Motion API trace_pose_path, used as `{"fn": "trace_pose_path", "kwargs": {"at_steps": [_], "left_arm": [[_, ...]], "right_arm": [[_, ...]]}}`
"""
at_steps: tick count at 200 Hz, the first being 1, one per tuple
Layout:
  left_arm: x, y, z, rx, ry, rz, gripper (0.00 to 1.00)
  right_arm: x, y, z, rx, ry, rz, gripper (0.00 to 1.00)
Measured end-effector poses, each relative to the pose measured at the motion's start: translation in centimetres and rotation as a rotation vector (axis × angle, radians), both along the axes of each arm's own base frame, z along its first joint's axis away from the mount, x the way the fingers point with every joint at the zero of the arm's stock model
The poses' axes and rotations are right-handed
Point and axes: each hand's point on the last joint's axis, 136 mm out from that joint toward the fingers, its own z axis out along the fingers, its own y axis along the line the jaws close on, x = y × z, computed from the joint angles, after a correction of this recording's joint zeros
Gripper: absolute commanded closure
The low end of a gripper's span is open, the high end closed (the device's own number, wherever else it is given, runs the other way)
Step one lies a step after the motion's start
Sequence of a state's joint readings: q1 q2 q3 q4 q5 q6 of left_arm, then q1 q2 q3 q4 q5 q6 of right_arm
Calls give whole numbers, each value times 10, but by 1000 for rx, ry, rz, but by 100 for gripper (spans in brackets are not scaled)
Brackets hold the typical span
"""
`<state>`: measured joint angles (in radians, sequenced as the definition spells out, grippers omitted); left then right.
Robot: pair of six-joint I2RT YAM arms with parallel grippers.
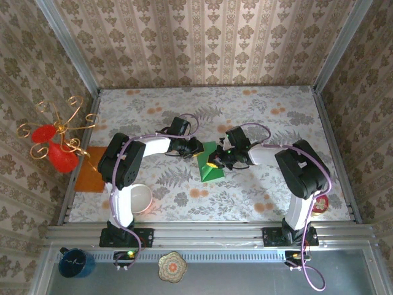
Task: Fold a paper plane with a square sheet of paper (pick it up from the middle)
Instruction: Fold the triangle a second time at the center of the table.
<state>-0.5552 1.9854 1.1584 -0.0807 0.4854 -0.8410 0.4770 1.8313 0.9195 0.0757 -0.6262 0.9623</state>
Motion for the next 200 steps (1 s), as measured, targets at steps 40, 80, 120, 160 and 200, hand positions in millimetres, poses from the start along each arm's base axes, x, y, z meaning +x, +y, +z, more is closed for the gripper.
{"fn": "trace_pose_path", "kwargs": {"at_steps": [40, 80, 120, 160, 200], "left_arm": [[0, 0, 0, 0, 1, 0, 78], [0, -1, 0, -4, 2, -2, 78], [-1, -1, 0, -6, 5, -3, 78], [-1, -1, 0, -7, 6, -2, 78], [-1, -1, 0, -7, 6, -2, 78]], "right_arm": [[1, 6, -8, -16, 14, 2, 100], [0, 11, -6, -18, 12, 18, 100], [-1, 12, -8, -28, 13, 31, 100], [-3, 12, -11, -33, 20, 35, 100], [-2, 15, -11, -31, 18, 41, 100]]}}
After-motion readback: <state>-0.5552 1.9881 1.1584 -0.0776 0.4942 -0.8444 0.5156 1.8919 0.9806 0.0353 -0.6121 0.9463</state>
